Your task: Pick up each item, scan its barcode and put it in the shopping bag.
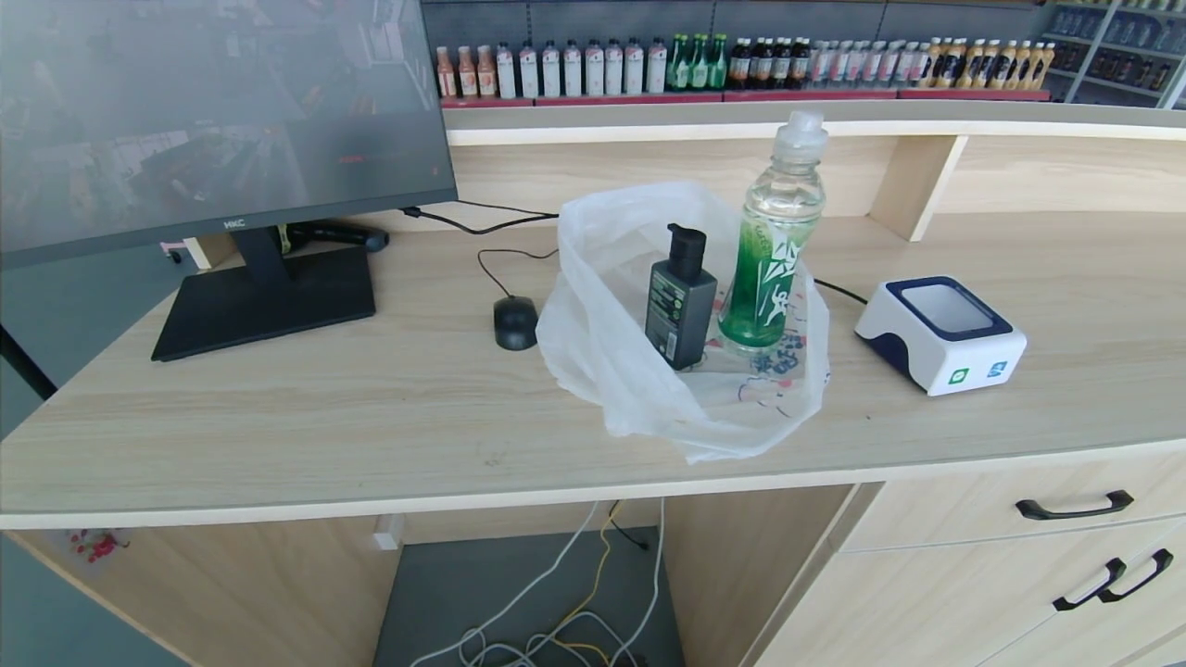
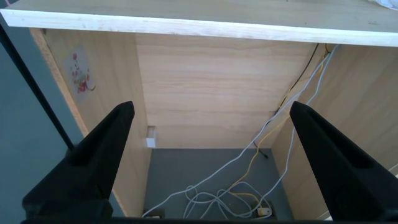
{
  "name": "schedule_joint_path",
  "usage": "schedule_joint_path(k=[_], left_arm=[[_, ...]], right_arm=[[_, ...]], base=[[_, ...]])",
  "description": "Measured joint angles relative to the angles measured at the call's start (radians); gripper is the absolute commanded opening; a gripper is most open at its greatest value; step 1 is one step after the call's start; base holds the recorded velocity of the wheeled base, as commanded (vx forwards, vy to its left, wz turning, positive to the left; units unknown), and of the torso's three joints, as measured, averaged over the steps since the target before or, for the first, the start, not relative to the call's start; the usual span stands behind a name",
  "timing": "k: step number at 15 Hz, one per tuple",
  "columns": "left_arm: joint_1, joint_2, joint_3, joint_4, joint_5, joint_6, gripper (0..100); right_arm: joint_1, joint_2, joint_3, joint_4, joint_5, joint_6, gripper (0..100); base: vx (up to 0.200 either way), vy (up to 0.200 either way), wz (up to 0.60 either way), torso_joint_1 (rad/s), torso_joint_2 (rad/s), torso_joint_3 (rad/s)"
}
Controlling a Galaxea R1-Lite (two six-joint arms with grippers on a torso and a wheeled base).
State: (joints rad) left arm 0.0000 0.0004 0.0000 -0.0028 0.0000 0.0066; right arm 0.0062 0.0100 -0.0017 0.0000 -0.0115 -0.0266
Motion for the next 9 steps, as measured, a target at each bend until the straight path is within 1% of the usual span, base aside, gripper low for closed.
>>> schedule_joint_path(k=[2, 5, 8, 9], left_arm=[[0.0, 0.0, 0.0, 0.0, 0.0, -0.002, 100], [0.0, 0.0, 0.0, 0.0, 0.0, -0.003, 100], [0.0, 0.0, 0.0, 0.0, 0.0, -0.002, 100], [0.0, 0.0, 0.0, 0.0, 0.0, -0.002, 100]], right_arm=[[0.001, -0.01, 0.0, 0.0, 0.0, 0.004, 100], [0.001, -0.012, 0.0, 0.001, -0.001, 0.004, 100], [0.001, -0.012, 0.0, 0.001, 0.0, 0.004, 100], [0.002, -0.012, 0.0, 0.0, -0.001, 0.004, 100]], base=[[0.0, 0.0, 0.0, 0.0, 0.0, 0.0], [-0.2, 0.0, 0.0, 0.004, 0.0, 0.005], [0.0, 0.0, 0.0, 0.0, 0.0, 0.0], [0.0, -0.2, 0.0, -0.032, -0.01, 0.007]])
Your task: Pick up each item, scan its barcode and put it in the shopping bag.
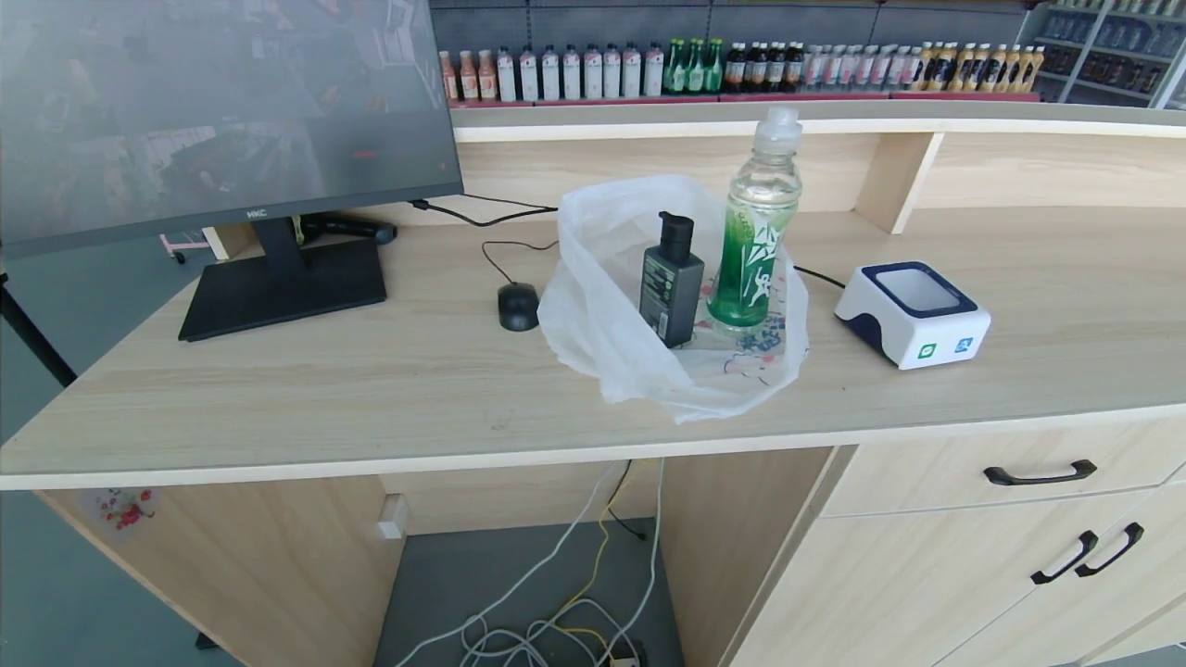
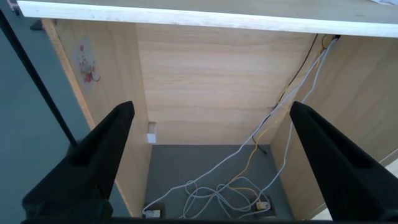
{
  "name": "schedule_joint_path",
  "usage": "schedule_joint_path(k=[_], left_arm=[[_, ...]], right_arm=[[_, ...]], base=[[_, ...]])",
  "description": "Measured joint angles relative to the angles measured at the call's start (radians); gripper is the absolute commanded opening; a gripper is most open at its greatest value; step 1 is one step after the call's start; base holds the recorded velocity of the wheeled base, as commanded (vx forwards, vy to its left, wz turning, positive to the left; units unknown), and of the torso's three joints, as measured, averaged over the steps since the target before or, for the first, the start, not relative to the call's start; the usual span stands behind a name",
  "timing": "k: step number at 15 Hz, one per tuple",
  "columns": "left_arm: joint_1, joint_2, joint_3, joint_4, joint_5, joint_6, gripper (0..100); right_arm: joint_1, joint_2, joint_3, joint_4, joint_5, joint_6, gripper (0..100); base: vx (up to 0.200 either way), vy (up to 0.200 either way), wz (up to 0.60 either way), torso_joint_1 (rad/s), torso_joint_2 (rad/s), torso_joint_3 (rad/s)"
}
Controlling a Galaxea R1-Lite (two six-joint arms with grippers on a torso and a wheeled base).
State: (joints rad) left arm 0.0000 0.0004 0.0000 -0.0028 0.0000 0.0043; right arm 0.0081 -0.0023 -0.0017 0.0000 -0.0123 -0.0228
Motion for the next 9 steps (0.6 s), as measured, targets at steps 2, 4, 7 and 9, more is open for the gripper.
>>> schedule_joint_path(k=[2, 4, 7, 9], left_arm=[[0.0, 0.0, 0.0, 0.0, 0.0, -0.004, 100], [-0.002, 0.0, 0.0, 0.001, 0.0, -0.005, 100], [0.0, 0.0, 0.0, 0.0, 0.0, -0.012, 100], [0.0, 0.0, 0.0, 0.0, 0.0, -0.012, 100]], right_arm=[[0.0, 0.0, 0.0, 0.001, 0.0, 0.0, 100], [-0.003, 0.0, 0.0, 0.0, 0.0, 0.0, 100], [0.0, 0.0, 0.0, 0.0, 0.0, -0.001, 100], [-0.001, 0.0, 0.0, 0.0, 0.0, 0.0, 100]], base=[[0.0, -0.2, 0.0, 0.01, 0.01, -0.005], [0.0, -0.2, 0.0, 0.015, 0.0, 0.005], [0.0, -0.2, 0.0, 0.004, 0.0, 0.001], [0.0, -0.2, 0.0, 0.007, 0.0, 0.005]])
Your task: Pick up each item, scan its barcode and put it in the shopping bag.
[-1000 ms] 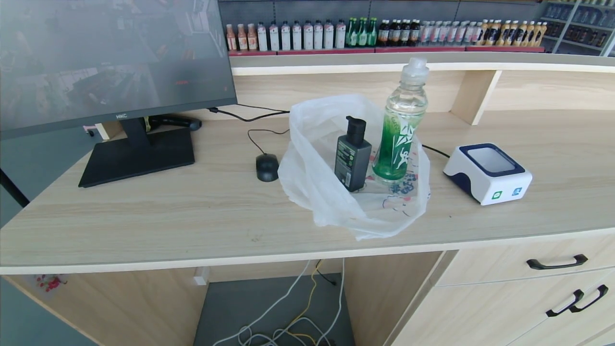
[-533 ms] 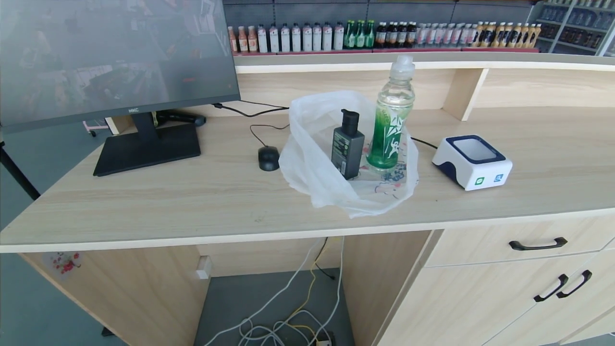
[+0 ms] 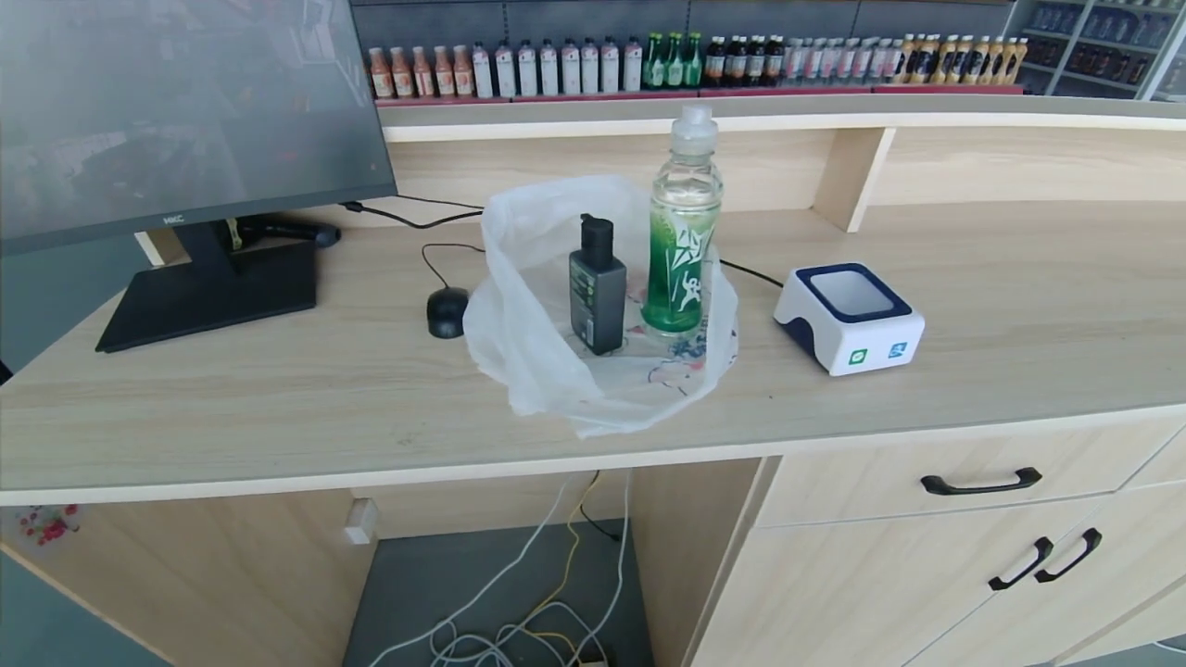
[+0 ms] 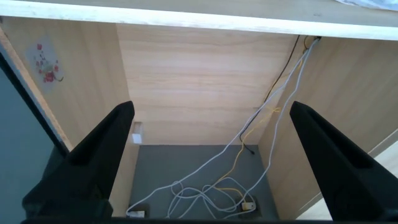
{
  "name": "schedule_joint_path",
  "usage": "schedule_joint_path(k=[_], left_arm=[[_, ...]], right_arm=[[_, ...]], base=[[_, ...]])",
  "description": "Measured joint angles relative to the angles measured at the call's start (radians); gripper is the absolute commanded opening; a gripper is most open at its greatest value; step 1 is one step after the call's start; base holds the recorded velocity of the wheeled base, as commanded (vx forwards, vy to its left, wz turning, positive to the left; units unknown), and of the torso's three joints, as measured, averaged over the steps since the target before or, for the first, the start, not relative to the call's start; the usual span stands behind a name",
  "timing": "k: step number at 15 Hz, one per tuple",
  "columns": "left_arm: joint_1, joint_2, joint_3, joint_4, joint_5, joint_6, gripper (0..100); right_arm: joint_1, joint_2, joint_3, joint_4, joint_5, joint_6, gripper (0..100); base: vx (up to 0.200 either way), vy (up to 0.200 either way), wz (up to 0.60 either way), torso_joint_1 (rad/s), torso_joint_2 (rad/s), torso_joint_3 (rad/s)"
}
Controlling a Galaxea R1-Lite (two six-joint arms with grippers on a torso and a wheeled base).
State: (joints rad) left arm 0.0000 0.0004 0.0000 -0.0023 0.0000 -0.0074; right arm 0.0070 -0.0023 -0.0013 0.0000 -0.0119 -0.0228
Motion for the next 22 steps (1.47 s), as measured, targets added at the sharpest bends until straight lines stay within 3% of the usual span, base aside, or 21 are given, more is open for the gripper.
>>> schedule_joint_path(k=[5, 8, 19, 22], left_arm=[[0.0, 0.0, 0.0, 0.0, 0.0, -0.001, 100], [-0.001, 0.0, 0.0, 0.0, 0.0, 0.0, 100], [0.0, 0.0, 0.0, 0.0, 0.0, 0.001, 100], [0.0, 0.0, 0.0, -0.001, 0.0, 0.001, 100]], right_arm=[[0.001, 0.0, 0.0, 0.0, 0.0, 0.017, 100], [0.0, 0.0, 0.0, 0.0, 0.0, 0.001, 100], [0.0, 0.001, 0.0, 0.0, 0.0, 0.012, 100], [0.002, 0.001, 0.0, 0.0, 0.0, 0.012, 100]], base=[[0.0, -0.2, 0.0, 0.002, 0.0, 0.002], [0.0, -0.2, 0.6, 0.002, 0.0, 0.002], [0.0, -0.2, 0.0, 0.0, 0.0, 0.002], [0.0, 0.0, 0.0, 0.0, 0.0, 0.0]])
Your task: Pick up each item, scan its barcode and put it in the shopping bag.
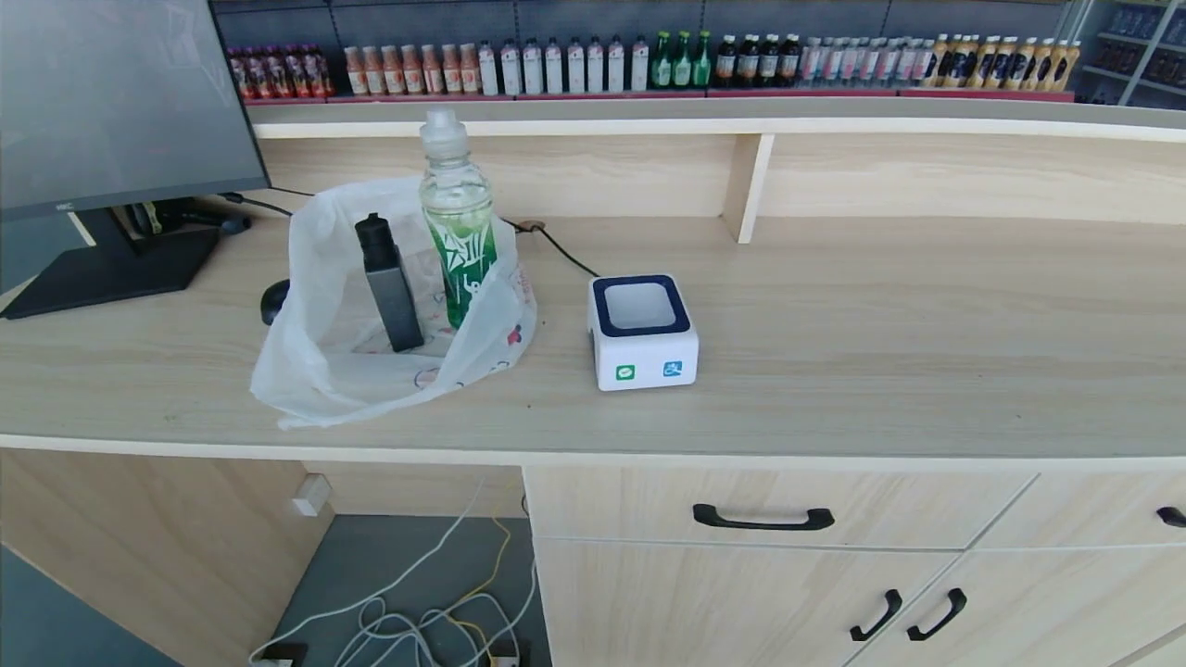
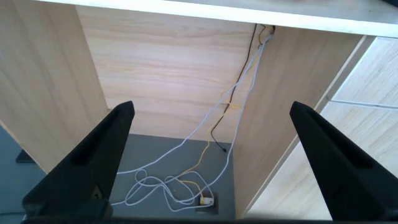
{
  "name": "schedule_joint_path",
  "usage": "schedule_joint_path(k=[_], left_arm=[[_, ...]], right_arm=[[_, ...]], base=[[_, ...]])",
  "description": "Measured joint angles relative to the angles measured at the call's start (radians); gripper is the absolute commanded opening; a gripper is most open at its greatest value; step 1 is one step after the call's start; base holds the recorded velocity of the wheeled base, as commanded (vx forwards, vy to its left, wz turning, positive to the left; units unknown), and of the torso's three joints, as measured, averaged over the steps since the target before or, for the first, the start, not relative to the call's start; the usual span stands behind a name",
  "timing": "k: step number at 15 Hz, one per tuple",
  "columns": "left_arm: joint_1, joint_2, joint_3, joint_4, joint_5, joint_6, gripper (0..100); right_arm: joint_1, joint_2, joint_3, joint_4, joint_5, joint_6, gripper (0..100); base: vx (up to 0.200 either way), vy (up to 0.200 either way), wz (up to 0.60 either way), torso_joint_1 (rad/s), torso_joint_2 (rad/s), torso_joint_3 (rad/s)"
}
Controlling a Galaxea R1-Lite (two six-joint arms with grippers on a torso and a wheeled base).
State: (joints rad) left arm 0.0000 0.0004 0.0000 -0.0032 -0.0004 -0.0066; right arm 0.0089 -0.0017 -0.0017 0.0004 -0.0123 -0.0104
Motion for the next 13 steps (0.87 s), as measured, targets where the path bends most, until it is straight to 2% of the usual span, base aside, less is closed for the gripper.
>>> schedule_joint_path(k=[13], left_arm=[[0.0, 0.0, 0.0, 0.0, 0.0, -0.001, 100]], right_arm=[[-0.001, 0.0, 0.0, 0.0, 0.0, 0.0, 100]], base=[[0.0, 0.0, 0.0, 0.0, 0.0, 0.0]])
